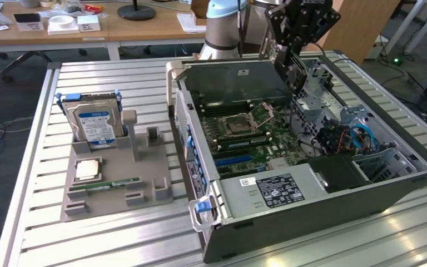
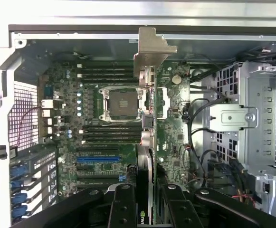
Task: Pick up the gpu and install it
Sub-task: 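Pick up the gpu and move the gpu toward the slot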
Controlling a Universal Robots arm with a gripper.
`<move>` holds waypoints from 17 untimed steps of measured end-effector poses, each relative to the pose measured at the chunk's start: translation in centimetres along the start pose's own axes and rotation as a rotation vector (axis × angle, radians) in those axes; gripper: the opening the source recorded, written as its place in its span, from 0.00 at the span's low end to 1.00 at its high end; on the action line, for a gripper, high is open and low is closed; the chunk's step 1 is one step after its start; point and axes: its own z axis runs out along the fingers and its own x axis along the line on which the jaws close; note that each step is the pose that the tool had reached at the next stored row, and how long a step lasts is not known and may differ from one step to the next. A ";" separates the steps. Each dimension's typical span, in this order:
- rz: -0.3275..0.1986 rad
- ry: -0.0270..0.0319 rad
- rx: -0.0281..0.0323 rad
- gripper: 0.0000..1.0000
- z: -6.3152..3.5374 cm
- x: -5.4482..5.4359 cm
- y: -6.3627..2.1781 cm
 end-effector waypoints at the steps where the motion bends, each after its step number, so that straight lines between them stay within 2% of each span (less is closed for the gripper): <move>1: 0.000 0.0000 0.0000 0.26 0.01 -0.2 0.02; 17: 0.000 -0.0001 0.0000 0.26 0.09 -2.9 0.31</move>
